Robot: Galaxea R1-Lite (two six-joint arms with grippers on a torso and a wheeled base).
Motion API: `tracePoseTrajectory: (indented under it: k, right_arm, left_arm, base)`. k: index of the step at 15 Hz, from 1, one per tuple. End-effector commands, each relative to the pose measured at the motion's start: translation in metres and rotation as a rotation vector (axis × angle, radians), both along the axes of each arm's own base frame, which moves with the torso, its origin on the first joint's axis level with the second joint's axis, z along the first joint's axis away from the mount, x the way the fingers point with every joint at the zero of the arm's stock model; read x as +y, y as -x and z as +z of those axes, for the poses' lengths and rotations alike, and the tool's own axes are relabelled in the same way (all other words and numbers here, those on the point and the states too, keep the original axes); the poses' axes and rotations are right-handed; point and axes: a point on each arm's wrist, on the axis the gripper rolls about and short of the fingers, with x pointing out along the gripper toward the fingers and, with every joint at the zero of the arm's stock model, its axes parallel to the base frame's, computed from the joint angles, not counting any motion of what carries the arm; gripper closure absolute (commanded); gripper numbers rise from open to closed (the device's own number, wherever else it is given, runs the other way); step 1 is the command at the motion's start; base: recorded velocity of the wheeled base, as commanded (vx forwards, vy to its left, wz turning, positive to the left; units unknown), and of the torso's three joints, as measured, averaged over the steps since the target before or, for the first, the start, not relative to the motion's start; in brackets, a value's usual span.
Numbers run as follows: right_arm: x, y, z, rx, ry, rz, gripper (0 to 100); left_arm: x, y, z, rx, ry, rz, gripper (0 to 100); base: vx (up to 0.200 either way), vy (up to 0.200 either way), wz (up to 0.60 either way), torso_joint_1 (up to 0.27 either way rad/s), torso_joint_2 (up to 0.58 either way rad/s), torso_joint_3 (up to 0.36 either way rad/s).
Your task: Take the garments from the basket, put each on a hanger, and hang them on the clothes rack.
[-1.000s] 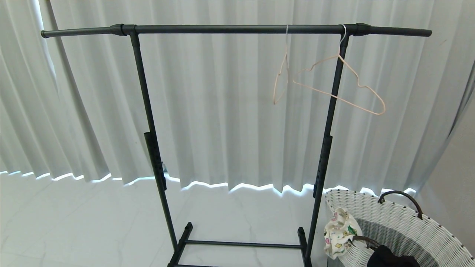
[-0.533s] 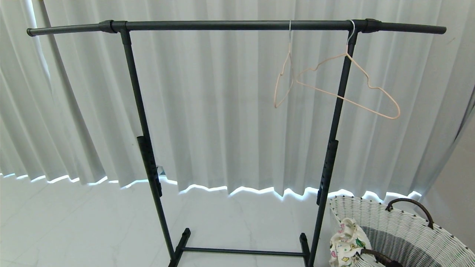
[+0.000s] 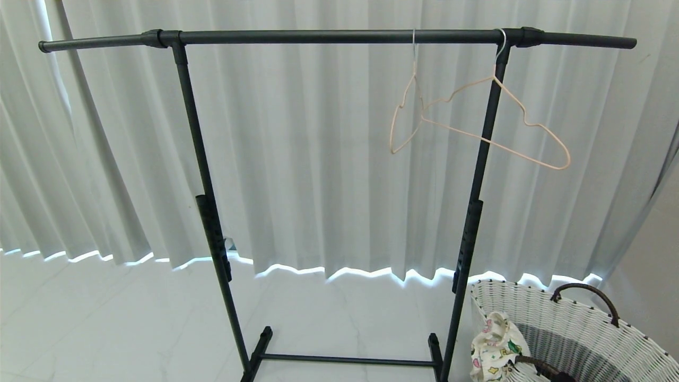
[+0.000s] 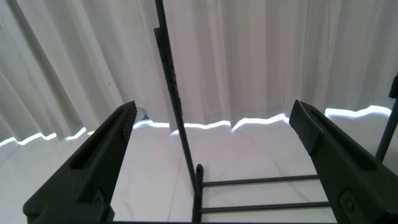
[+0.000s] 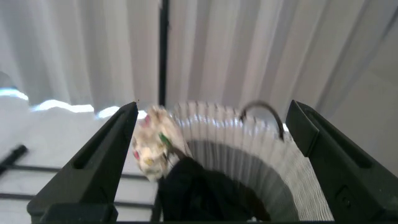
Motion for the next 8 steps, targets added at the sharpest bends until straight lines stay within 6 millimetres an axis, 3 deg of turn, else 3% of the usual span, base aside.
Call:
tracePoseTrajectory:
  k: [1,3,5,6,8]
  right_arm:
    - [0.001,-0.023,0.041,0.161,0.032,0.053,0]
    - [0.002,-0.053,0.039,0.441,0.136,0.067,0]
    - [-0.004,-0.117,0.041,0.804,0.287,0.024,0]
    - [-0.008,-0.145,0.036,0.897,0.390,0.031,0]
    - [-0.016,-0.172,0.015,1.008,0.529,0.104,0]
  left_arm:
    - [0.000,0.000,0.000,0.000,0.000,0.000,0]
    - [0.000,0.000,0.000,0.000,0.003,0.000,0]
    - [0.000,0.000,0.000,0.000,0.005,0.000,0]
    - [0.000,0.000,0.000,0.000,0.003,0.000,0]
    - [0.000,0.000,0.000,0.000,0.003,0.000,0]
  base:
    - [0.000,0.000,0.00,0.000,0.00,0.000]
    - [0.000,0.000,0.00,0.000,0.00,0.000]
    - [0.000,0.000,0.00,0.000,0.00,0.000]
    - [0.000,0.000,0.00,0.000,0.00,0.000]
    - [0.000,0.000,0.00,0.000,0.00,0.000]
